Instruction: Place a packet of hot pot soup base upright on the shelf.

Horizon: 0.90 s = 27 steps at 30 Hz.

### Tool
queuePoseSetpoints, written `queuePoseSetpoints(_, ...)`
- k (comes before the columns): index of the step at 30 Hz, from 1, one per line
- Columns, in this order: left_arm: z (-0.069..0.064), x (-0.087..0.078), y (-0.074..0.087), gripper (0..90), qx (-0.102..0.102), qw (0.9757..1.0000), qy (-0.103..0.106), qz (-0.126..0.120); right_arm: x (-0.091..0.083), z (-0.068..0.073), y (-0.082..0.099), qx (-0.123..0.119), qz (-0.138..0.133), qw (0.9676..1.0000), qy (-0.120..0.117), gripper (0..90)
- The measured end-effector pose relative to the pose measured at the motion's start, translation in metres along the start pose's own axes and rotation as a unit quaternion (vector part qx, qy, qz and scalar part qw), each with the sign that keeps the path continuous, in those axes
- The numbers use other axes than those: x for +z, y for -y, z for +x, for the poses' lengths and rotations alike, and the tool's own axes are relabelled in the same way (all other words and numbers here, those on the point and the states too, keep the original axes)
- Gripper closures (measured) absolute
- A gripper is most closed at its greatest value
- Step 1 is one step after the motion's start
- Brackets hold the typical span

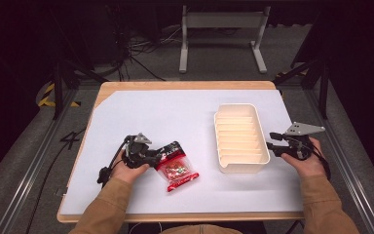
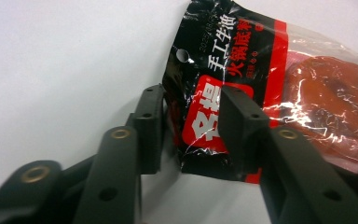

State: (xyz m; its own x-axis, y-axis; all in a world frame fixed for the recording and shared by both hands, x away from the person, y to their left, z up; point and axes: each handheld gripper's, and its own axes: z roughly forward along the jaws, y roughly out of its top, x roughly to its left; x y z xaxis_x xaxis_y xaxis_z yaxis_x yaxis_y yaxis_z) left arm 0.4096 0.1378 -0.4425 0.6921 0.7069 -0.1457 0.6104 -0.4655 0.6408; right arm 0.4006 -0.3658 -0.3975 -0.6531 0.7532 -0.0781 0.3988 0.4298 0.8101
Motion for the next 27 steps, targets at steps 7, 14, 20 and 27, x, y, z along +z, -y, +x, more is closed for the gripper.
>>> queuePoseSetpoints(7,-0.001,0.001,0.0,79.0,0.002,1.0,-0.001,0.002,0.0,0.0,0.0,-0.001,-0.001,1.0,0.0,49.6)
queuePoseSetpoints(14,-0.002,0.001,-0.002,87.9,0.006,1.0,-0.005,0.006,0.0,0.0,0.0,-0.003,-0.001,1.0,0.001,50.1)
queuePoseSetpoints(20,-0.005,-0.005,-0.003,89.6,0.008,0.9999,-0.006,-0.012,0.0,0.0,0.0,-0.003,-0.003,1.0,0.0,50.4)
queuePoseSetpoints(27,-0.011,-0.018,-0.005,89.8,0.016,0.9989,-0.005,-0.044,0.0,-0.001,0.001,-0.001,-0.006,1.0,-0.005,52.2)
